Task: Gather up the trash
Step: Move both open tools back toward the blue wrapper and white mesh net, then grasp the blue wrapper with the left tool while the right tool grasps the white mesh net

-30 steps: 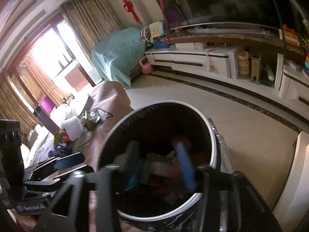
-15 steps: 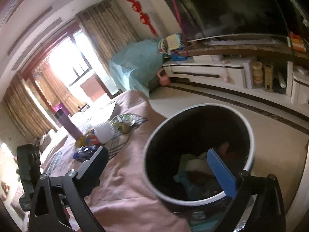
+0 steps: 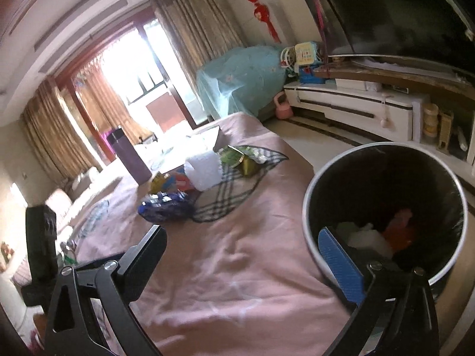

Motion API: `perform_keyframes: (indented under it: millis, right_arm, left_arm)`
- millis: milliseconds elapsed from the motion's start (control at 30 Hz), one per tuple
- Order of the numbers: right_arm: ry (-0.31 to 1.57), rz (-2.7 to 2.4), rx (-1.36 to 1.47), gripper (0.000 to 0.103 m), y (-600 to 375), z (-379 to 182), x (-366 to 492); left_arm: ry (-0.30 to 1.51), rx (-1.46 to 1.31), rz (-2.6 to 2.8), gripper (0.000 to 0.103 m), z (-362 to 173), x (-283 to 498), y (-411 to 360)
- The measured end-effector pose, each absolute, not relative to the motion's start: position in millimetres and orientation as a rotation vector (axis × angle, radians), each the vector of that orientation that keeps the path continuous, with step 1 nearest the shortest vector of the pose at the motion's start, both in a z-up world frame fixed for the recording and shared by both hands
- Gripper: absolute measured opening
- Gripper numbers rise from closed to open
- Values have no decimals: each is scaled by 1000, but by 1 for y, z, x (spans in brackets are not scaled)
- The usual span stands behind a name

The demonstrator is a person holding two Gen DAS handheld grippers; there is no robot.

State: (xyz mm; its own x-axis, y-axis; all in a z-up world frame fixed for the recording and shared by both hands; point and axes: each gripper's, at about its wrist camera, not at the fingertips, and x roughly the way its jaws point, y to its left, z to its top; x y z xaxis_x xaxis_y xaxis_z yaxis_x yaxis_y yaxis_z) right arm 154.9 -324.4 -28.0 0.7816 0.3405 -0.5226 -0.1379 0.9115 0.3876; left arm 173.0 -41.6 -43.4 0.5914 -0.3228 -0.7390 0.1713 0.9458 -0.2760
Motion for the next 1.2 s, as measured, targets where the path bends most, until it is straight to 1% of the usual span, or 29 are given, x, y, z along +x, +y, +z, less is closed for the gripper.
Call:
perform_keyframes:
  millis: [100, 500, 867, 1000, 1100, 1200]
  right_arm:
    - [621, 284, 363, 103, -316, -30, 161]
    - [684, 326, 270, 103, -274, -40, 193]
    - [732, 369, 315, 100, -261, -44, 235]
    - [741, 401, 322, 95, -253, -44, 257]
    - [747, 418, 310, 87, -245, -45, 275]
    - [759, 428, 293, 78, -237, -47, 297]
  left_arm:
    - [888, -182, -273, 80, -43, 174, -33]
    - [888, -164, -232, 80, -45, 195, -3]
    - [889, -105, -240, 80, -45, 234, 4]
    - [890, -81, -260, 80, -49, 251, 4]
    - [893, -70, -273, 80, -53, 265, 5]
    - [891, -74, -295, 80, -54, 277, 7]
